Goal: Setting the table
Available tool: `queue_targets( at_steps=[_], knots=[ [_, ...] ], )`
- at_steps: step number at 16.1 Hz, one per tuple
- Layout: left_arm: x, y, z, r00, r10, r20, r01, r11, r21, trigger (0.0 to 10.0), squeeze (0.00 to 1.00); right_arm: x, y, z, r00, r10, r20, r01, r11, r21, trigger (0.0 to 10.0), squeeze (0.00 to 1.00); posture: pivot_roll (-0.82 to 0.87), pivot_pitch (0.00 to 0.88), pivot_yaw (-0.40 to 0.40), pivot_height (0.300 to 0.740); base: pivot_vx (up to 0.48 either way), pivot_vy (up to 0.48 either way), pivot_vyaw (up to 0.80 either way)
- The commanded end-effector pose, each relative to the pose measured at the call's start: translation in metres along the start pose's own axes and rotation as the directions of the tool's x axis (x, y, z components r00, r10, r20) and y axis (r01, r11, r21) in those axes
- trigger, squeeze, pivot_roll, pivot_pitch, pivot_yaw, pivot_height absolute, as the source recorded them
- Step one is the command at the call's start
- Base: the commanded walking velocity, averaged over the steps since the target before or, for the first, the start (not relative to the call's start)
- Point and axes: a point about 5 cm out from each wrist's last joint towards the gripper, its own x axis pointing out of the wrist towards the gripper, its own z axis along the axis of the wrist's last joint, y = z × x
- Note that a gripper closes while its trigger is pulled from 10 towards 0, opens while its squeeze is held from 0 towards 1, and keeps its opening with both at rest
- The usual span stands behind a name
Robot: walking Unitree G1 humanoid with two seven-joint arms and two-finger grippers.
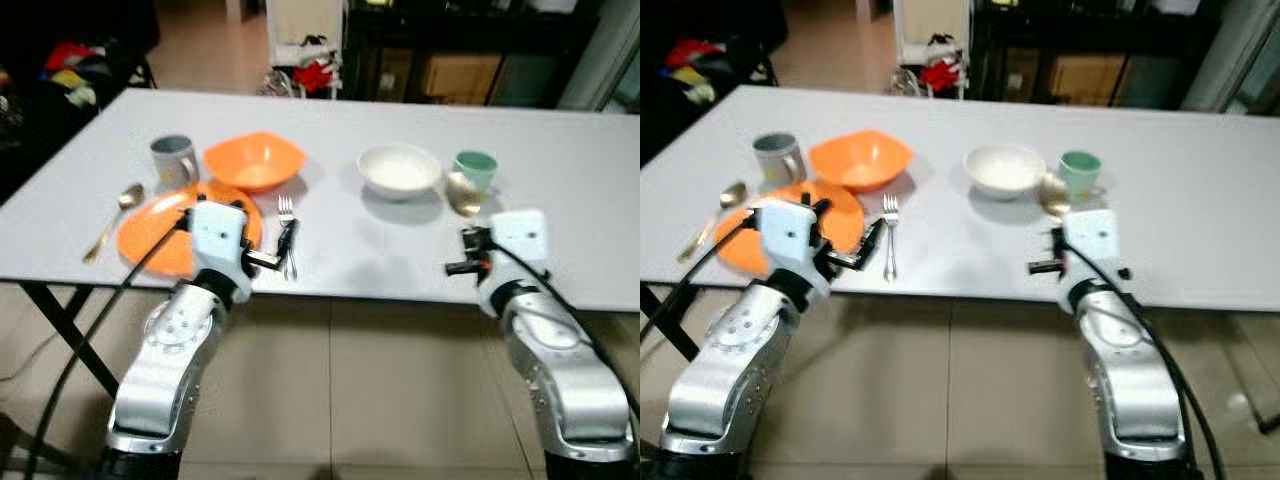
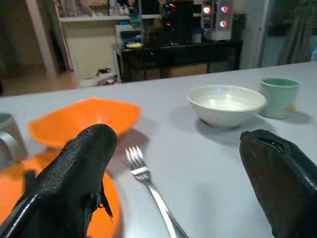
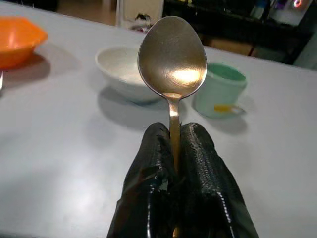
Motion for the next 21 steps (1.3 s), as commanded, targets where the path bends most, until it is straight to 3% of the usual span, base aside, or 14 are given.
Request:
queue_targets(
  at_steps=[1,16,21],
  knots=[
    [-0.0012,0.0098,0.0024,0.999,0.036,0.004,-0.036,0.999,0.014,10.0,0.0,0.0014,0.0063,0.0093,0.999,0.019,0.036,-0.02,1.0,0.022,10.0,0.0,0.05,0.0,-0.024,0.74,0.364,0.0,0.0],
    [-0.0022,0.0044,-0.0008,1.0,0.005,0.0,-0.005,1.0,0.024,10.0,0.0,0.0072,0.0131,0.0063,0.998,0.068,-0.004,-0.068,0.998,0.017,10.0,0.0,0.07,0.0,-0.036,0.74,0.364,0.0,0.0],
    [-0.0028,0.0032,-0.0041,1.0,-0.01,-0.011,0.01,1.0,0.029,10.0,0.0,0.0078,0.0077,0.0067,0.999,0.046,-0.029,-0.045,0.999,0.009,10.0,0.0,0.06,0.0,-0.028,0.74,0.355,0.0,-0.25]
  ],
)
